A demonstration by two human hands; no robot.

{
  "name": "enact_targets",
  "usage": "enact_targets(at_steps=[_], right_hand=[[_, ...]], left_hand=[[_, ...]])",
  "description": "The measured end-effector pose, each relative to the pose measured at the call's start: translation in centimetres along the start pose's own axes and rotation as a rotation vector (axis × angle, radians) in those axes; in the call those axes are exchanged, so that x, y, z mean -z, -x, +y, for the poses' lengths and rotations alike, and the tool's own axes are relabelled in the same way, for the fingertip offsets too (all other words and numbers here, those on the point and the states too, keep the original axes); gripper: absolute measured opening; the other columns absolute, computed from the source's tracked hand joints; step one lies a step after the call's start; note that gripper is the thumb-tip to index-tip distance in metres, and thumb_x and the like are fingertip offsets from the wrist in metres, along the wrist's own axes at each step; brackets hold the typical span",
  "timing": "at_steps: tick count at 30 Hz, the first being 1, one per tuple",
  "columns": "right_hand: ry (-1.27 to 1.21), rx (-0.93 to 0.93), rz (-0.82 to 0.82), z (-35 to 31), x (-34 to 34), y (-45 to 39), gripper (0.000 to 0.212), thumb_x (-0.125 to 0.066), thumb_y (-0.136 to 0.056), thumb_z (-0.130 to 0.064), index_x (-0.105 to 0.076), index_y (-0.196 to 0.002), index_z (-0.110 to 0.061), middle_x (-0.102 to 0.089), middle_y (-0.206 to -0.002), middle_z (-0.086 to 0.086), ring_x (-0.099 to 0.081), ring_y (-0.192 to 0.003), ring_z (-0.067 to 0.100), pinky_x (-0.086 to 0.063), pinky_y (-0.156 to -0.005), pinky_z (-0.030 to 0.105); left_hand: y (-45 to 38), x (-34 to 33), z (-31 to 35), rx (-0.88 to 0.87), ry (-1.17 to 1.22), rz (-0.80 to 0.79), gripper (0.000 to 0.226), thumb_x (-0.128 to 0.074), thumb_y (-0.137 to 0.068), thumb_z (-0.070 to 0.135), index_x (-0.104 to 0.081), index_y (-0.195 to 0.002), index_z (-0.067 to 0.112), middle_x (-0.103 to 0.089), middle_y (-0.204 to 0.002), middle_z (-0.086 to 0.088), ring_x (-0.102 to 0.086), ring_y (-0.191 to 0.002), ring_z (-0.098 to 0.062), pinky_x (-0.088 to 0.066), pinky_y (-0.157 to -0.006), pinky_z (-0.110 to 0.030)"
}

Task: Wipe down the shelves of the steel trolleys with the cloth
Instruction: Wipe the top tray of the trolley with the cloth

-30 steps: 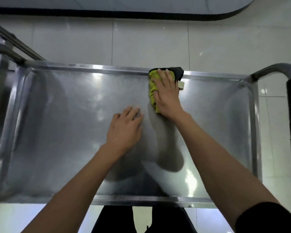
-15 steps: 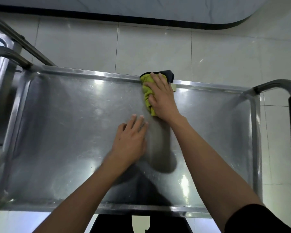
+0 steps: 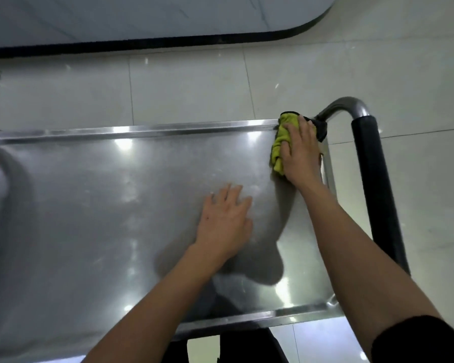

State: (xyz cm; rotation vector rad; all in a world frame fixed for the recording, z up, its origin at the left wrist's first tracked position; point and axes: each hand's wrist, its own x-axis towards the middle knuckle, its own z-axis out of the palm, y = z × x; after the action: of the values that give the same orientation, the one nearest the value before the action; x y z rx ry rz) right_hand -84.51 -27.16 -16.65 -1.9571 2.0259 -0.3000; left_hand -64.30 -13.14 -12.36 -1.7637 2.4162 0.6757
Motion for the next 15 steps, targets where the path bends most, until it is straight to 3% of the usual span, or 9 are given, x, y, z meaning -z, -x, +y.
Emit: enact_targets(at_steps=[3,7,10,15], right_hand=[[0.025,-0.113,0.024,2.3,0.9,-0.1,0.048,-0.039,-0.100,-0.031,-0.038,-0.147,-0.025,-0.016,-0.164,0.003,-0.009,-0.151,0.025,-0.016,-0.120,0.051],[0.046,-0.120,0.026,3.3,1.4,-0.5,0.050,-0.036,-0.101,-0.037,-0.035,-0.149,-0.026,-0.015,-0.164,0.001,-0.010,-0.151,0.025,-0.017,-0.121,0.049],[0.003,-0.183,0.020,3.8,1.7,1.0,0.054,-0.034,-0.097,-0.041,-0.030,-0.151,-0.032,-0.013,-0.164,-0.001,-0.008,-0.151,0.024,-0.014,-0.120,0.049],[-0.067,-0.254,-0.009,3.9,1.6,6.9,0.060,-0.037,-0.096,-0.040,-0.021,-0.154,-0.034,-0.004,-0.166,-0.002,-0.003,-0.151,0.025,-0.013,-0.118,0.055]], left_hand=[[-1.8,-1.5,3.1,-0.006,-0.059,-0.101,0.050,-0.042,-0.095,0.040,-0.043,-0.143,0.029,-0.019,-0.164,-0.005,-0.015,-0.151,-0.029,-0.025,-0.115,-0.050],[-1.9,-3.1,3.6,-0.049,-0.153,-0.189,0.067,-0.042,-0.096,0.047,-0.021,-0.156,0.027,0.003,-0.168,-0.008,0.004,-0.153,-0.036,-0.015,-0.119,-0.059],[-2.2,-3.3,3.4,-0.084,-0.196,-0.209,0.076,-0.043,-0.093,0.058,-0.016,-0.157,0.026,0.006,-0.168,-0.010,0.007,-0.153,-0.038,-0.015,-0.118,-0.059],[-2.2,-3.3,2.9,-0.110,-0.207,-0.217,0.082,-0.048,-0.091,0.054,-0.012,-0.159,0.027,0.007,-0.168,-0.008,0.008,-0.153,-0.037,-0.016,-0.118,-0.058]])
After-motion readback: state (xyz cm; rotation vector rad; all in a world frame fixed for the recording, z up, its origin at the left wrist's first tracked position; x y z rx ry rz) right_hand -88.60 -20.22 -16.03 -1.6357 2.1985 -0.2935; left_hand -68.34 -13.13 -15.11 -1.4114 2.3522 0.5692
